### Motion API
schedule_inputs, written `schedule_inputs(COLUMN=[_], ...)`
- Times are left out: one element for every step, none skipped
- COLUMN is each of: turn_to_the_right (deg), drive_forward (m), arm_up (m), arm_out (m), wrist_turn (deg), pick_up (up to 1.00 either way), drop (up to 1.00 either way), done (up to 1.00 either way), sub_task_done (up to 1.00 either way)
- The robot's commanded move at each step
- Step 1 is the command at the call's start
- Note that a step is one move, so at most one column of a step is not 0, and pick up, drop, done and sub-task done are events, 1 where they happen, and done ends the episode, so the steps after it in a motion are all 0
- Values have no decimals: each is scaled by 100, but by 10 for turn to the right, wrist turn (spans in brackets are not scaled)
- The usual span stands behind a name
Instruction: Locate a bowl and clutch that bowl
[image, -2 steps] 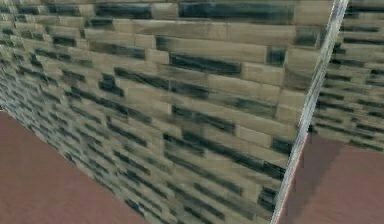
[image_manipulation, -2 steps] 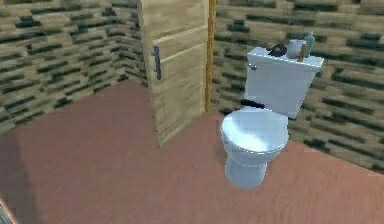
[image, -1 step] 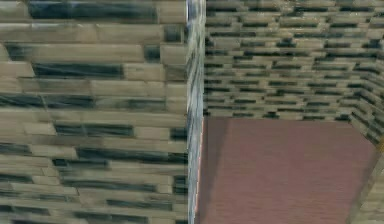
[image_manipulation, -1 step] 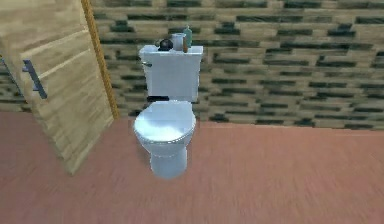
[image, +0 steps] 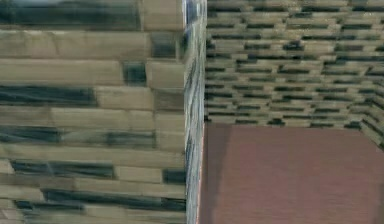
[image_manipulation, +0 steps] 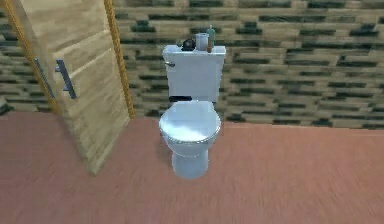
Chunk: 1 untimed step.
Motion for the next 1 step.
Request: schedule_inputs(turn_to_the_right=[-450], drive_forward=[0], arm_up=[0], arm_out=[0], wrist_turn=[0], pick_up=[0], drop=[0], done=[0], sub_task_done=[0])
